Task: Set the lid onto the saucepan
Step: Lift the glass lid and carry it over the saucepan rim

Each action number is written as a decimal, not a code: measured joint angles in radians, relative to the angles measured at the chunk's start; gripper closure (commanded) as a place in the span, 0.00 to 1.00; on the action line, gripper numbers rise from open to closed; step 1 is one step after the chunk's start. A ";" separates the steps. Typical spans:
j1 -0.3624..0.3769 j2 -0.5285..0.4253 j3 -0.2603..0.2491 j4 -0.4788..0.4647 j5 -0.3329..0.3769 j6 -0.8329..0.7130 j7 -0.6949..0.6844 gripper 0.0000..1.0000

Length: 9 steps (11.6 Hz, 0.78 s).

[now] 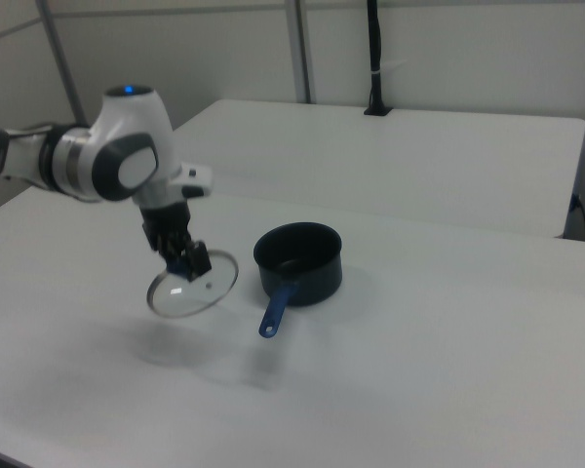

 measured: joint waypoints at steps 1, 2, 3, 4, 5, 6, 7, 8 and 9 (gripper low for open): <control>-0.013 -0.007 -0.002 0.060 0.000 -0.017 0.000 1.00; -0.037 -0.009 -0.009 0.123 0.021 -0.028 0.000 1.00; -0.062 -0.005 -0.025 0.183 0.067 -0.031 -0.002 1.00; -0.087 0.015 -0.061 0.269 0.111 -0.049 -0.007 1.00; -0.095 0.051 -0.088 0.338 0.127 -0.092 -0.007 1.00; -0.098 0.111 -0.110 0.417 0.131 -0.138 -0.007 1.00; -0.098 0.184 -0.125 0.486 0.132 -0.161 -0.007 1.00; -0.097 0.256 -0.133 0.541 0.132 -0.165 -0.007 1.00; -0.096 0.320 -0.135 0.588 0.132 -0.165 -0.007 1.00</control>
